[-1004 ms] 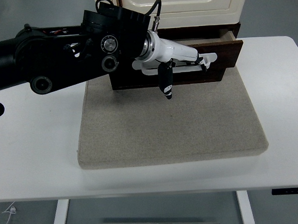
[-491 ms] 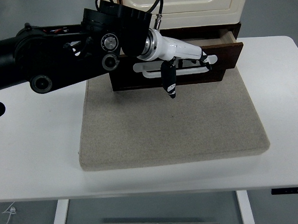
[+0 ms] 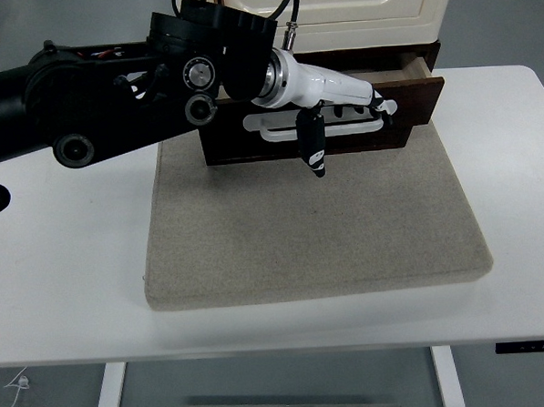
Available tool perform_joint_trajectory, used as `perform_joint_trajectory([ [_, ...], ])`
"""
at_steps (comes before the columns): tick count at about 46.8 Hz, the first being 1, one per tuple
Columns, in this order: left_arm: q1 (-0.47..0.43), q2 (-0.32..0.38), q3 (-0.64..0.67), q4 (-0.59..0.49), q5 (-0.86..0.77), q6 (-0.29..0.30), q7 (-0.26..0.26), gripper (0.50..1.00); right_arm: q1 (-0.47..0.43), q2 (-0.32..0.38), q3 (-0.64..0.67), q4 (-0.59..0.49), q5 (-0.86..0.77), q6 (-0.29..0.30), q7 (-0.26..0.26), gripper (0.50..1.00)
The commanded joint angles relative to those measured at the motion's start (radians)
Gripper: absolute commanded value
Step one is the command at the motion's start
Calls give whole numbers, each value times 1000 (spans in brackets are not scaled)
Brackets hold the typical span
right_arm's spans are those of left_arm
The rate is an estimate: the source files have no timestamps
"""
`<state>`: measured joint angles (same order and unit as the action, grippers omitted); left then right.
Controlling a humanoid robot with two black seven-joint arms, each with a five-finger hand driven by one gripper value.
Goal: Open the drawer under the combination cabinet
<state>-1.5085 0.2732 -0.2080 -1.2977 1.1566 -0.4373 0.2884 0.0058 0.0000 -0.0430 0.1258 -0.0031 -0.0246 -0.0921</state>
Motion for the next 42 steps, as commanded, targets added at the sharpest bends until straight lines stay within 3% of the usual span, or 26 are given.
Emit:
perform_joint_trajectory([
  [1,-2,0,-2,0,0,0,0,1000,0,0,0,0,0,0,0,928],
  [22,-15,0,-111,0,-26,-9,-9,1000,0,0,0,0,0,0,0,928],
  [42,-27,0,-283,43,-204,-1,-23,1000,0,0,0,0,0,0,0,928],
])
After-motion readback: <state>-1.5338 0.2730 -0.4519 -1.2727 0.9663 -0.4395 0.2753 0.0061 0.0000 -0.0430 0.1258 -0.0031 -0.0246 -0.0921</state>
